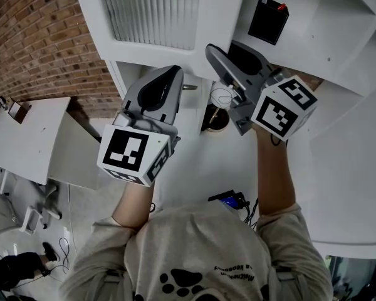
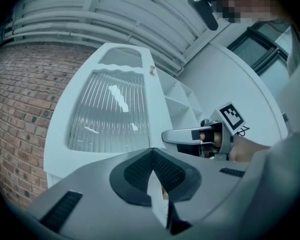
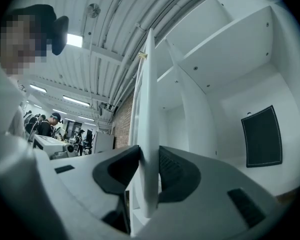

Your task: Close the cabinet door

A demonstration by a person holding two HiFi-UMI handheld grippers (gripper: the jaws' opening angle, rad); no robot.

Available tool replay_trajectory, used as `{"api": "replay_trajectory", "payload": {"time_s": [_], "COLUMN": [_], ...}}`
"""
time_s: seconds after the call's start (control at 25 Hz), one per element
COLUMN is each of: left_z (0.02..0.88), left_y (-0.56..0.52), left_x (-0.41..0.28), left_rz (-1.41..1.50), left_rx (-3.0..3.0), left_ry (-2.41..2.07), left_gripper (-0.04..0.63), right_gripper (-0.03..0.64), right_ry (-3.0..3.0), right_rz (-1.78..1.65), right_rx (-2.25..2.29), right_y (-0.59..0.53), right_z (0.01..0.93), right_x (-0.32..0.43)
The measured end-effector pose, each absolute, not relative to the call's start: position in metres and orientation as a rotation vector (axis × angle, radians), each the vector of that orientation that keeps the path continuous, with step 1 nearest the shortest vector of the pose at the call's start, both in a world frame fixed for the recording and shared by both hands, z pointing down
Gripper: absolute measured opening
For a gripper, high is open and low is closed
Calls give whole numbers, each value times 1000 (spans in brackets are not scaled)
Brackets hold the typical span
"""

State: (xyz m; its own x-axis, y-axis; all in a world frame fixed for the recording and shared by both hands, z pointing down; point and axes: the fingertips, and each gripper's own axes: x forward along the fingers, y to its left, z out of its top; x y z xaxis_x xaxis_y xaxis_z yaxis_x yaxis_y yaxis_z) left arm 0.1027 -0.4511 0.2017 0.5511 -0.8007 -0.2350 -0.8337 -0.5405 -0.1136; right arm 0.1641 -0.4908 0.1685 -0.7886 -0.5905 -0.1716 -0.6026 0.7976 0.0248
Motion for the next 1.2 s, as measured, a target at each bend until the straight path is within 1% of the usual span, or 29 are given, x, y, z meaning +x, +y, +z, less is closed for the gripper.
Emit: {"api": "replay_trajectory", "payload": {"time_s": [0.72,1.2], "left_z": [201,204], "left_y": [-502,-528], "left_x": [132,146], "left_rz": [176,153], "left_rx": [-2642,-2642], "left_ry": [1256,1267], "left_gripper": [8,8], "right_gripper": [132,135], "right_ry": [2849,2853], "right_rz": [102,106], "right_rx": [-852,-791], "right_y": [-528,-547], "right_z": [168,168], "right_x": [171,174]}}
